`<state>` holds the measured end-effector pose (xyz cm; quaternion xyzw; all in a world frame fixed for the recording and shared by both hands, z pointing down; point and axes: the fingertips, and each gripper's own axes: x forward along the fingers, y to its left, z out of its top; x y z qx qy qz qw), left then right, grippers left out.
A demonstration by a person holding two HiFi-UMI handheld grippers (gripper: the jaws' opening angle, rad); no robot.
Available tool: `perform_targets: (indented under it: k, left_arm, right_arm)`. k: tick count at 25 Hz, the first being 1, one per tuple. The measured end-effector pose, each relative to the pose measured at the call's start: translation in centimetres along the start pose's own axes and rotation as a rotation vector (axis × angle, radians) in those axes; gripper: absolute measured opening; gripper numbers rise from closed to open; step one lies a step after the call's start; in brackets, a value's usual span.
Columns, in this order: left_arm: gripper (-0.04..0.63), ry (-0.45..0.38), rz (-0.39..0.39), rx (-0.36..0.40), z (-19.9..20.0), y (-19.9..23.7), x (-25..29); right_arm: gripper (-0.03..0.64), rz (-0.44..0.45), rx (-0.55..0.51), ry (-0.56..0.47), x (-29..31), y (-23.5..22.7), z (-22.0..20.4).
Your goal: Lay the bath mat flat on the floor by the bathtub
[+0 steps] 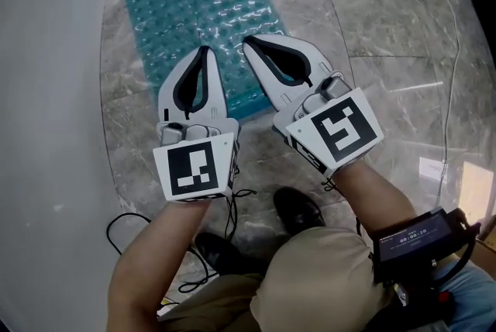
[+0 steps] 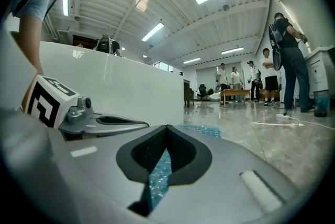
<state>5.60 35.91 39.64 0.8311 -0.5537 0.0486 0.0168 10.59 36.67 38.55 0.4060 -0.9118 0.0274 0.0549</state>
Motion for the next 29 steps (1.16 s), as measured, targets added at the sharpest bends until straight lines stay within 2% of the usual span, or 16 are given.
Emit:
perform_targets:
  k: [5,14,29]
  left_arm:
    - [0.006,0.027,0.010,0.008,-0.09,0.25,-0.11]
    - [0.006,-0.024,-0.006,-0.010,0.52,-0.16,0.12]
    - [0.006,-0.024,-0.006,-0.009,0.47,0.07,0.10]
  right_arm:
    - [0.008,-0.007,-0.026,0.000,0.05,0.12,0.23]
    - [0.008,-0.003,-0.011,0.000,0.06,0.16,0.12]
    - [0.008,-0.006,-0.010,-0.004,0.17,0.25,0.14]
